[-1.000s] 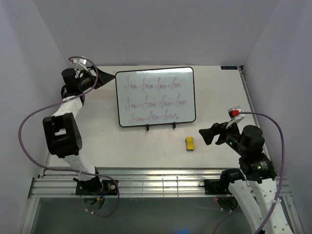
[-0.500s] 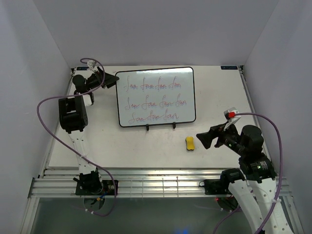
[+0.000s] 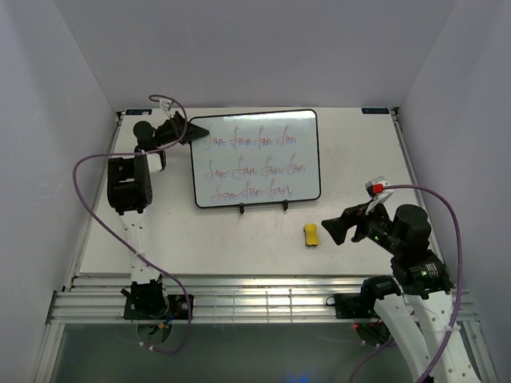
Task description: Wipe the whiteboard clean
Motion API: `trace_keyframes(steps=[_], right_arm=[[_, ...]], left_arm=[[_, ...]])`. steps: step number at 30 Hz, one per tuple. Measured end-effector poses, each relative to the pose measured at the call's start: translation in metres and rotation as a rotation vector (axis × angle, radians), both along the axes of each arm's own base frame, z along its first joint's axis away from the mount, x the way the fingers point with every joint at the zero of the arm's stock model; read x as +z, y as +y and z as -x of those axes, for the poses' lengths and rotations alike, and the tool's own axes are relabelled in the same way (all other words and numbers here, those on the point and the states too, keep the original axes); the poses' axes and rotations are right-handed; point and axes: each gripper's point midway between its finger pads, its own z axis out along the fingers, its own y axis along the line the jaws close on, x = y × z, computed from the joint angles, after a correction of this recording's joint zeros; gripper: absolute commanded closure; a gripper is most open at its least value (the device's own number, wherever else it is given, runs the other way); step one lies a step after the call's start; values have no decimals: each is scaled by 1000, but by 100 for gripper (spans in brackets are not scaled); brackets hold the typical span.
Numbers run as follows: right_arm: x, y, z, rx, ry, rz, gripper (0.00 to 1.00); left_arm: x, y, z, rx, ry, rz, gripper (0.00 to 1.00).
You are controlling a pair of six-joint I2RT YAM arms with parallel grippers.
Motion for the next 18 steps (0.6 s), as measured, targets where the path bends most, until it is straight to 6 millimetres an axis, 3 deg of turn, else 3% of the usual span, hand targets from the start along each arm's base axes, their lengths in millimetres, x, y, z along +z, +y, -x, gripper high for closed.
trace_keyframes(steps=[10,15,18], right_arm=[[0,0,0,0,0,0,4],[-1,0,0,0,3,1,4],[-1,0,-1,1,7,2,4]], left_arm=[[16,0,-4,-1,-42,3,50],[23,0,-6,-4,-55,7,57],[25,1,-7,-4,-53,9,66]])
